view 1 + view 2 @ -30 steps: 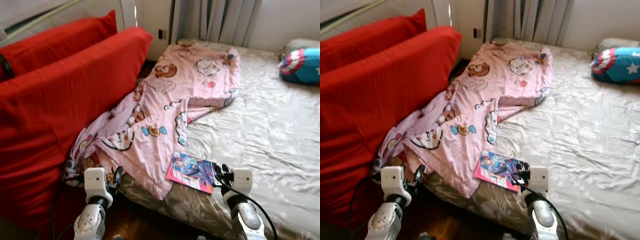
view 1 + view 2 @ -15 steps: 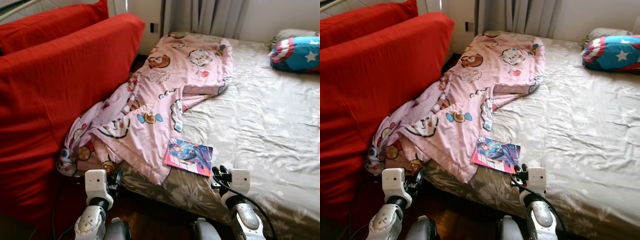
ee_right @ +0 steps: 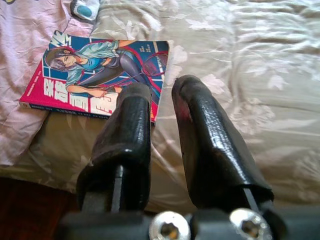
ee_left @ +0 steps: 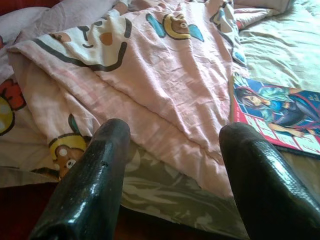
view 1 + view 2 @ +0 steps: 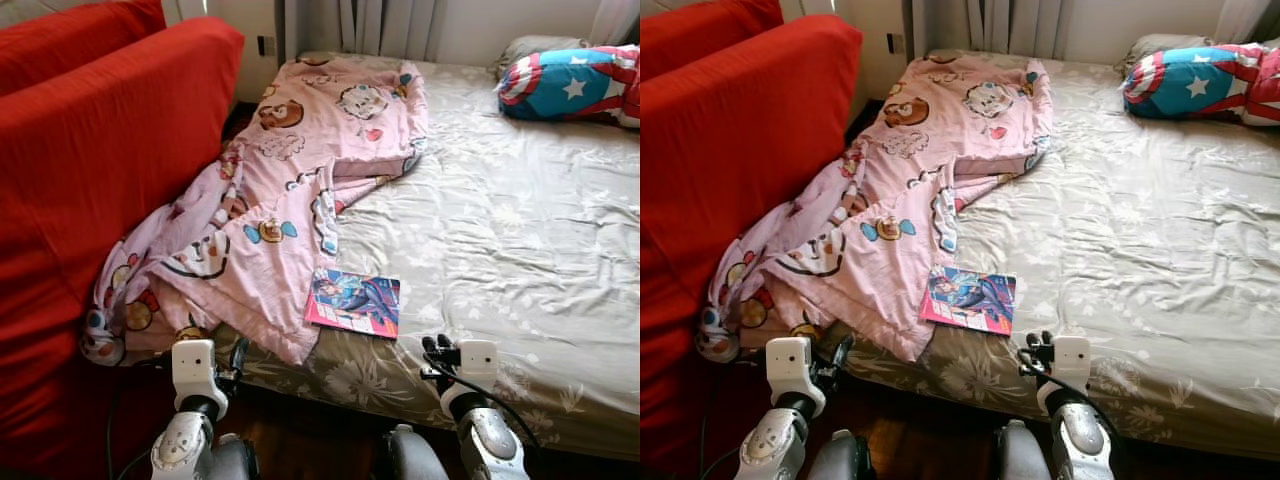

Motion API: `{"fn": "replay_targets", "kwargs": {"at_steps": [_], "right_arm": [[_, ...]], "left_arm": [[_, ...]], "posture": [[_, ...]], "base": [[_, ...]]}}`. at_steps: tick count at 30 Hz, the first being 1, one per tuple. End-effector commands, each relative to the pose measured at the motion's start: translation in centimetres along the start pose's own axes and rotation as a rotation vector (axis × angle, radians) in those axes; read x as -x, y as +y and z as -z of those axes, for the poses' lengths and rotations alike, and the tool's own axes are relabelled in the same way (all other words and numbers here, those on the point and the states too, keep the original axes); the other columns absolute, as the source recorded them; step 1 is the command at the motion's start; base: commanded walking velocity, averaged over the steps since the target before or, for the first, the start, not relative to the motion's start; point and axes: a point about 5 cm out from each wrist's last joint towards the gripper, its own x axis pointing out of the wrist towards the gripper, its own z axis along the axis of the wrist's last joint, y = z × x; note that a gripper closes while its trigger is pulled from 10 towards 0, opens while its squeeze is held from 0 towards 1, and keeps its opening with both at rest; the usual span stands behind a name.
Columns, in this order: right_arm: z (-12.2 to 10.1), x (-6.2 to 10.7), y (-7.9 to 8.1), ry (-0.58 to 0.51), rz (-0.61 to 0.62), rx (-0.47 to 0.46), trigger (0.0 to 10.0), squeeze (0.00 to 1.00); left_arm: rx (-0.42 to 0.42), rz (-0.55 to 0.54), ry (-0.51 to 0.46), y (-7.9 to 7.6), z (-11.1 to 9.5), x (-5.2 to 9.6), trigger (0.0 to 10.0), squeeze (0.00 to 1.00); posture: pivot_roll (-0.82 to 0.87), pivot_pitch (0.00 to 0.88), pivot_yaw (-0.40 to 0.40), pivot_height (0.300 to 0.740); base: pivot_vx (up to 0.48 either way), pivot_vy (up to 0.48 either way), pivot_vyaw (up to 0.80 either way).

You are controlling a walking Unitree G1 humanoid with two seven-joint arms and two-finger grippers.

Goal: Clean up the room

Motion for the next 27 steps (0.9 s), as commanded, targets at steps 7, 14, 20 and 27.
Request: {"fn": "replay_targets", "kwargs": {"at_steps": [7,14,20,27], "right_arm": [[0.1,0.02,0.23,-0.004,-0.002,-0.003,10.0,0.0],[0.12,-0.02,0.35,-0.003,-0.005,-0.001,10.0,0.0],[0.14,-0.1,0.49,0.001,-0.004,0.0,10.0,0.0],[0.12,-0.07,0.47,-0.003,0.0,-0.003,10.0,0.0]], "left_arm": [[0.009,-0.008,0.012,0.06,0.34,0.12,10.0,0.0],[0.009,-0.009,0.011,0.07,0.3,0.11,10.0,0.0],[0.008,-0.004,0.011,-0.11,0.25,0.06,10.0,0.0],[0.009,-0.001,0.012,-0.16,0.22,0.09,10.0,0.0]], "posture": [[-0.11,0.146,-0.004,0.622],[-0.11,0.146,-0.003,0.622],[-0.11,0.147,-0.002,0.608],[-0.11,0.146,0.001,0.608]], "base": [[0.0,0.0,0.0],[0.0,0.0,0.0],[0.0,0.0,0.0],[0.0,0.0,0.0]]}}
